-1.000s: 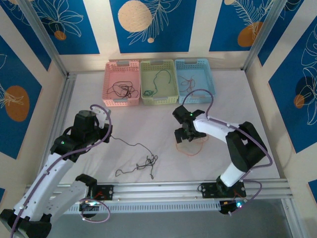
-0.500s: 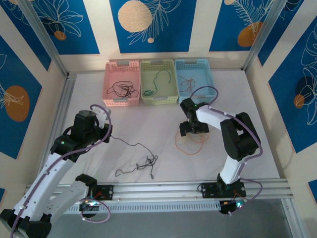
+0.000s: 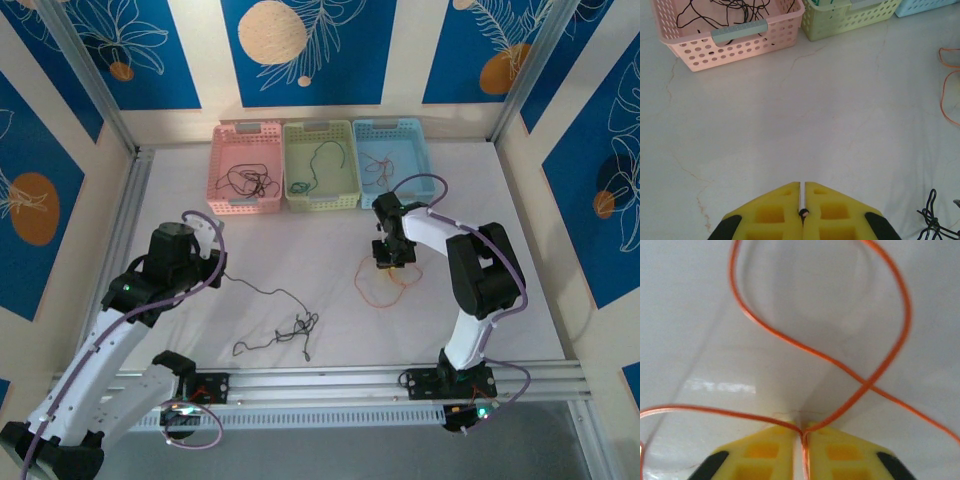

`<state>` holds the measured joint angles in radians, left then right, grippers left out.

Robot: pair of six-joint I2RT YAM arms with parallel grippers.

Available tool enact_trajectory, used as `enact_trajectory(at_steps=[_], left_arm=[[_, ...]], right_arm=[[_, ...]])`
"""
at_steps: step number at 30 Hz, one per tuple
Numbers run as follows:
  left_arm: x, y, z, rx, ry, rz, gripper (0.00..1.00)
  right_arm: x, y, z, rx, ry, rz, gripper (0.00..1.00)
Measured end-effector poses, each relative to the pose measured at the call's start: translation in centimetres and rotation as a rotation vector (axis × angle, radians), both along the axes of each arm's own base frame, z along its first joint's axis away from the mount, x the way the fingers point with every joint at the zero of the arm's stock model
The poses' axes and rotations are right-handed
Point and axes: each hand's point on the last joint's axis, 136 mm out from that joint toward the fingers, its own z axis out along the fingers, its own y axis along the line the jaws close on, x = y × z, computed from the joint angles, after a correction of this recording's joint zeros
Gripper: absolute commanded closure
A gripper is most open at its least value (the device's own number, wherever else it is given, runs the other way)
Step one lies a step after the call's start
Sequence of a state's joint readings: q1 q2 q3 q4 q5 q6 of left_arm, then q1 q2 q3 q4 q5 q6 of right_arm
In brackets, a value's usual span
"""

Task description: Untangle the cables

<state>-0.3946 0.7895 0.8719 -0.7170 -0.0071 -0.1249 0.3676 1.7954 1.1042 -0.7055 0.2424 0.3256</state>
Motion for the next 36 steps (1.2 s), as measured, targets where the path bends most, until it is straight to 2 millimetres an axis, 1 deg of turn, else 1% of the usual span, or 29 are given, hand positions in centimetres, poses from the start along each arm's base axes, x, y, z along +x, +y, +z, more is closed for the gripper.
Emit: enact_trajectory(at_steps=[2, 4, 6, 9, 12, 15, 17, 19, 20, 23, 25, 26, 28, 30, 31, 33, 36], left_arm=[[0.0, 0.0, 0.0, 0.000, 0.000, 0.000, 1.00], [0.0, 0.0, 0.0, 0.000, 0.000, 0.000, 1.00], [0.0, 0.0, 0.0, 0.000, 0.000, 0.000, 1.00], [0.0, 0.0, 0.0, 0.000, 0.000, 0.000, 1.00], [0.0, 0.0, 0.0, 0.000, 0.000, 0.000, 1.00], [0.0, 0.0, 0.0, 0.000, 0.000, 0.000, 1.00], [0.0, 0.0, 0.0, 0.000, 0.000, 0.000, 1.00], [0.0, 0.0, 0.0, 0.000, 0.000, 0.000, 1.00], [0.0, 0.0, 0.0, 0.000, 0.000, 0.000, 1.00], [0.0, 0.0, 0.0, 0.000, 0.000, 0.000, 1.00], [0.0, 0.0, 0.0, 0.000, 0.000, 0.000, 1.00], [0.0, 0.0, 0.0, 0.000, 0.000, 0.000, 1.00], [0.0, 0.0, 0.0, 0.000, 0.000, 0.000, 1.00], [0.0, 0.0, 0.0, 0.000, 0.000, 0.000, 1.00], [0.0, 0.0, 0.0, 0.000, 0.000, 0.000, 1.00], [0.0, 0.0, 0.0, 0.000, 0.000, 0.000, 1.00], [0.0, 0.0, 0.0, 0.000, 0.000, 0.000, 1.00]], right_arm=[[0.0, 0.4, 0.2, 0.012, -0.007, 0.002, 1.00], [0.4, 0.9, 0.7, 0.031, -0.033, 0.011, 1.00], [0.8, 1.3, 1.7, 0.052, -0.071, 0.016, 1.00], [1.6, 1.8, 4.1, 0.085, -0.149, 0.018, 1.00], [2.5, 2.0, 7.3, 0.124, -0.243, 0.006, 1.00], [4.3, 1.8, 11.5, 0.170, -0.357, -0.023, 1.00], [6.0, 1.3, 15.2, 0.209, -0.453, -0.059, 1.00], [7.5, 0.6, 18.5, 0.244, -0.535, -0.098, 1.00], [8.3, 0.0, 20.4, 0.262, -0.579, -0.124, 1.00], [10.8, -1.5, 25.3, 0.307, -0.696, -0.195, 1.00], [12.6, -2.4, 27.9, 0.332, -0.754, -0.240, 1.00], [13.8, -2.8, 29.0, 0.342, -0.781, -0.265, 1.00], [16.0, -3.2, 30.0, 0.361, -0.808, -0.301, 1.00], [18.5, -3.4, 29.8, 0.369, -0.807, -0.335, 1.00], [19.9, -3.5, 29.2, 0.372, -0.797, -0.354, 1.00], [22.4, -3.4, 27.4, 0.372, -0.768, -0.383, 1.00], [25.6, -3.4, 23.6, 0.357, -0.709, -0.434, 1.00]])
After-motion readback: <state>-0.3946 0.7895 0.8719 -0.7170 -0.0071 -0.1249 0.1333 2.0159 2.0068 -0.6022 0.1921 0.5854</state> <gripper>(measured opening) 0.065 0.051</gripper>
